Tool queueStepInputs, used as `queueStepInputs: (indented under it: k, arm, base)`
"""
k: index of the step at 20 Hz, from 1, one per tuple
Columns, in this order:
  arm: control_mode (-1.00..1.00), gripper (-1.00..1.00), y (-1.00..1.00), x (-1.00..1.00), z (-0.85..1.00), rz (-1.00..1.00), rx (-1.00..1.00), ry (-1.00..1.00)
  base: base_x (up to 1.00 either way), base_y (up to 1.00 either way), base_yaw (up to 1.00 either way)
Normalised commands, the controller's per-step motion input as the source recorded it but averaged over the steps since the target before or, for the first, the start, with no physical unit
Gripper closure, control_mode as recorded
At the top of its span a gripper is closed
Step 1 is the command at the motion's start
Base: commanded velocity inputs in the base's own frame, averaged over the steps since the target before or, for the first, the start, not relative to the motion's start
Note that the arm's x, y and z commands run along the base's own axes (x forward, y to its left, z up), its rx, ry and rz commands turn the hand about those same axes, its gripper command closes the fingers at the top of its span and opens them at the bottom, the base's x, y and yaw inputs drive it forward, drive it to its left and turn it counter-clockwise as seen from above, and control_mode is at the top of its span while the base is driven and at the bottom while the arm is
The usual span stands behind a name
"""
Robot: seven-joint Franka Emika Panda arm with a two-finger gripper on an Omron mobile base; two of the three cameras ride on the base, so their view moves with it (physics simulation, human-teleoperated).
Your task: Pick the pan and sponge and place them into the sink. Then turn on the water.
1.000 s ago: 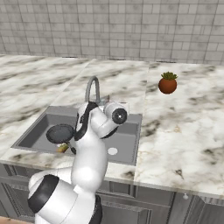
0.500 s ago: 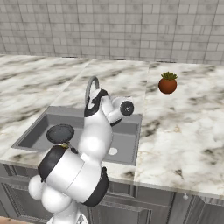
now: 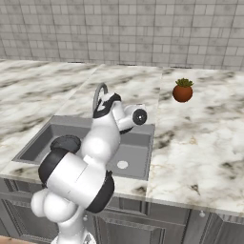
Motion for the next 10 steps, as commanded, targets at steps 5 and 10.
queueStepInputs:
  k: [5,10]
  arm:
    - [-1.00,-1.00,0.06,0.00,0.00,0.08,0.00,0.00]
    - [-1.00,-1.00,0.26,-0.01,0.00,0.07,0.00,0.00]
  base:
    - [0.00,0.00,0.00]
    - [0.00,0.00,0.00]
